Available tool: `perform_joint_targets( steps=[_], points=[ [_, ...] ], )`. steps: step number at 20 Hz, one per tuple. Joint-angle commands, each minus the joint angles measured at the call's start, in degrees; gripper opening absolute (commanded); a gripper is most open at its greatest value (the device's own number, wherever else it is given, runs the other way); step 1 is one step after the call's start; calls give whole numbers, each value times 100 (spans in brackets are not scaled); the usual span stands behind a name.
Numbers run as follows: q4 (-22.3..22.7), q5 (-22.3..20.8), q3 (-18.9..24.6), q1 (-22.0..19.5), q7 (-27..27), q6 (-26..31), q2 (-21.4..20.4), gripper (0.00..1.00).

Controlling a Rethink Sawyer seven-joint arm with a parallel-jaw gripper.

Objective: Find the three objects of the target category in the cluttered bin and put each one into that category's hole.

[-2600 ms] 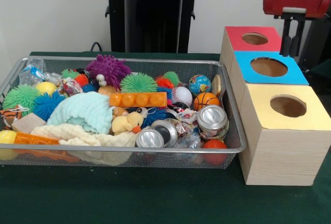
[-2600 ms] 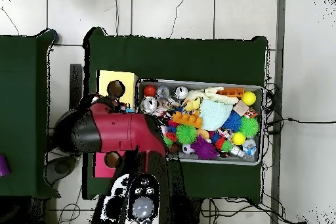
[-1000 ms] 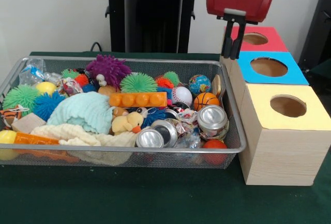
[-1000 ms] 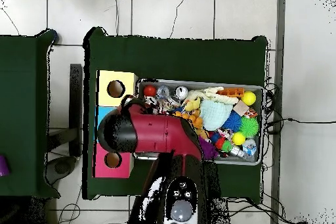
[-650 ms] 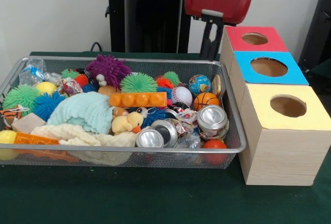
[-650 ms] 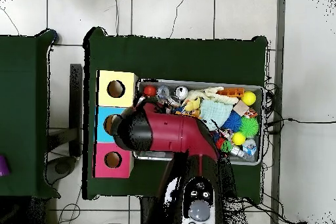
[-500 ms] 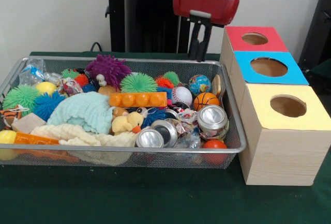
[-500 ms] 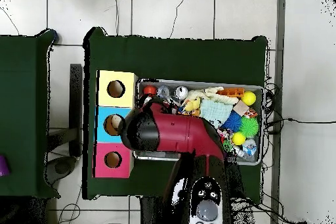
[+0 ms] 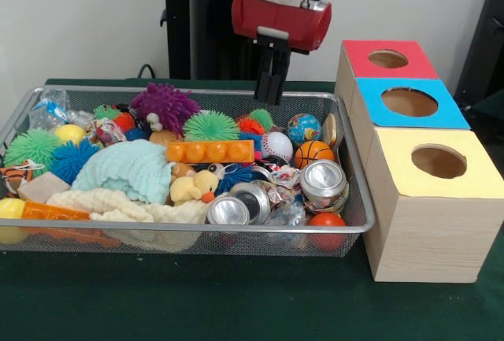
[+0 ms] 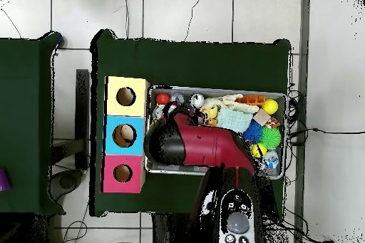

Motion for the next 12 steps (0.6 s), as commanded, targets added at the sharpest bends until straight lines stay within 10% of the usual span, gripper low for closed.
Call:
perform_joint_targets(
  steps=[1,12],
  points=[
    [577,-357,781,-295,201,-620,485,0],
    [546,-371,1162,-561,310,-1067,767,0]
  ],
)
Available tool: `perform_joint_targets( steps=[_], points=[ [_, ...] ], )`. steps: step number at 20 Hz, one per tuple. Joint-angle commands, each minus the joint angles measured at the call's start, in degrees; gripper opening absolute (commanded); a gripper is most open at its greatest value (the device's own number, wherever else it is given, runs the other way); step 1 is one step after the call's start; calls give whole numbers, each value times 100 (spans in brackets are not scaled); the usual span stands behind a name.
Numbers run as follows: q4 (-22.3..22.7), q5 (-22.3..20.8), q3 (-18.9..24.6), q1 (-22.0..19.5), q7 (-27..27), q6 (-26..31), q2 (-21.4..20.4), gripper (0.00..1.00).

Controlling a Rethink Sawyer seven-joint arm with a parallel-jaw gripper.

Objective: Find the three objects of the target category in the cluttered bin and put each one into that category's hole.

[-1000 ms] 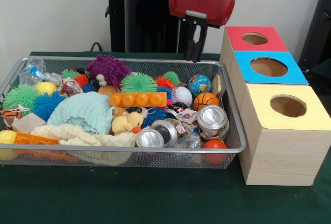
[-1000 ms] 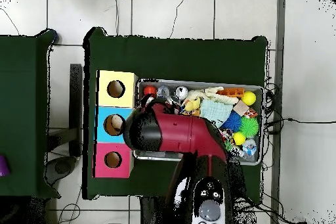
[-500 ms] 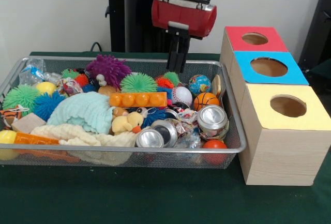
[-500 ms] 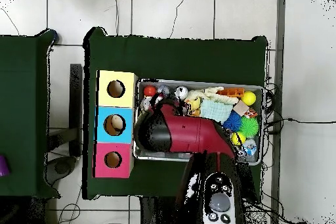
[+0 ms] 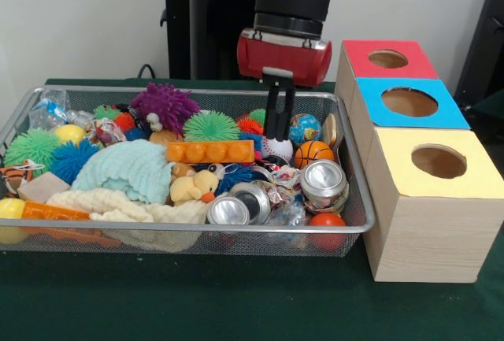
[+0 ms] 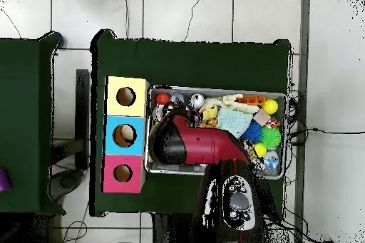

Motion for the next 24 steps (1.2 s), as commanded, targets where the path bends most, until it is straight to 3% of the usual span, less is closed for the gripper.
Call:
perform_joint_targets(
  steps=[1,3,4,10,24],
  points=[
    [345,-268,847,-357,297,-239,393,0],
    [352,-308,922,-423,284,-315,407,0],
    [354,-361,956,-453,276,-370,409,100],
    [375,-462,922,-439,412,-751,498,100],
    [301,-336,830,-366,556,-956,687,100]
  ],
)
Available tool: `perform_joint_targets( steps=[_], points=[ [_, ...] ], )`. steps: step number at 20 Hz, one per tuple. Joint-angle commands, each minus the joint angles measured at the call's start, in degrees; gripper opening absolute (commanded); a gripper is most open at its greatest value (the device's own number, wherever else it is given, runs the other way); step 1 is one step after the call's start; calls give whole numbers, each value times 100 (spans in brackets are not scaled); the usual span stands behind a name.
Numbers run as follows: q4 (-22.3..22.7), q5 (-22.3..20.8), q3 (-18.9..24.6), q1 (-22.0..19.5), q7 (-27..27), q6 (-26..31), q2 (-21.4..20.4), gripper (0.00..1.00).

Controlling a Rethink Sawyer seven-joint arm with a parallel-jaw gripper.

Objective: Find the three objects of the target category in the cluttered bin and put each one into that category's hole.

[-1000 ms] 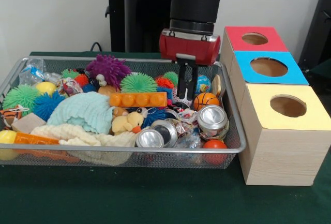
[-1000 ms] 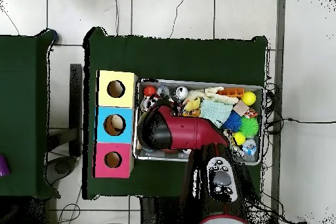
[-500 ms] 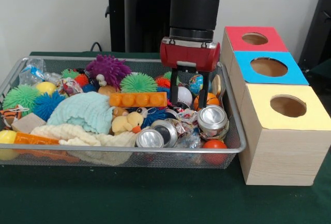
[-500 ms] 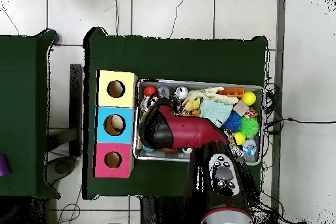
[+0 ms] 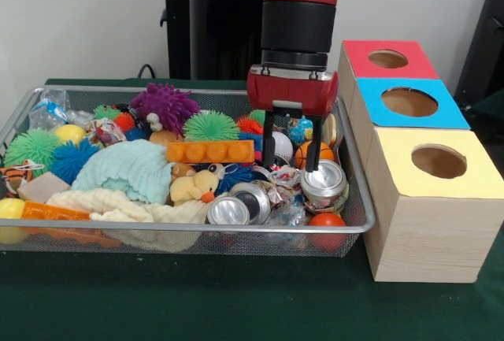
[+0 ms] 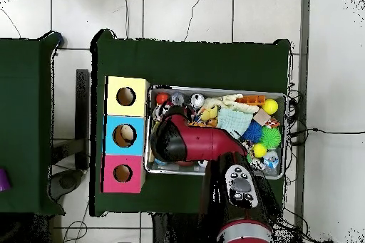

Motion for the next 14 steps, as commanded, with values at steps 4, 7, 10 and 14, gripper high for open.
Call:
perform_joint_targets(
  steps=[4,7,10,14],
  points=[
    [154,84,-6,211,837,-353,414,100],
    [95,574,-565,559,1180,0,490,100],
    [90,833,-900,766,1291,46,606,100],
    [73,1193,-1214,998,1367,-101,853,100]
  ],
)
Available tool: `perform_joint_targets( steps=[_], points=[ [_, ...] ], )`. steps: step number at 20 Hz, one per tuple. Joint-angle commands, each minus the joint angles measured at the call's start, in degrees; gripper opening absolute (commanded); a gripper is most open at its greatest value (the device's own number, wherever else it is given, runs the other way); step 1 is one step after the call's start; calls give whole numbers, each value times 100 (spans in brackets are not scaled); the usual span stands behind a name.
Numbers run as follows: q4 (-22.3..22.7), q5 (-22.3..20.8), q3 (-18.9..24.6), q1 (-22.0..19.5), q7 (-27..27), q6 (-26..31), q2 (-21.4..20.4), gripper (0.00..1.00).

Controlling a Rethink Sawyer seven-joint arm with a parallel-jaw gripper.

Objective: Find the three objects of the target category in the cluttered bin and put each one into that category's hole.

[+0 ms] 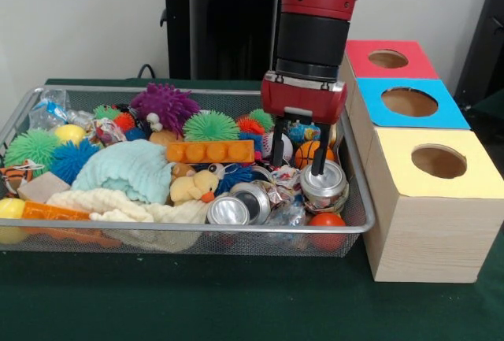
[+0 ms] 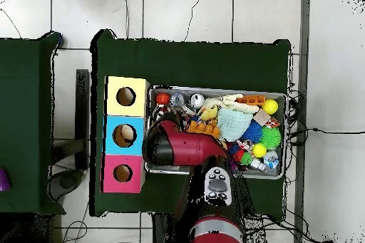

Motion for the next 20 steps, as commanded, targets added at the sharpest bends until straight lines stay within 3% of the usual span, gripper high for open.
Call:
perform_joint_targets(
  steps=[1,6,12,20],
  points=[
    [55,716,-651,349,1401,53,522,100],
    [-62,1175,-1082,611,1333,459,627,100],
    [6,1232,-943,400,1060,284,591,100],
    [-40,1405,-940,420,1132,-52,762,100]
  ],
)
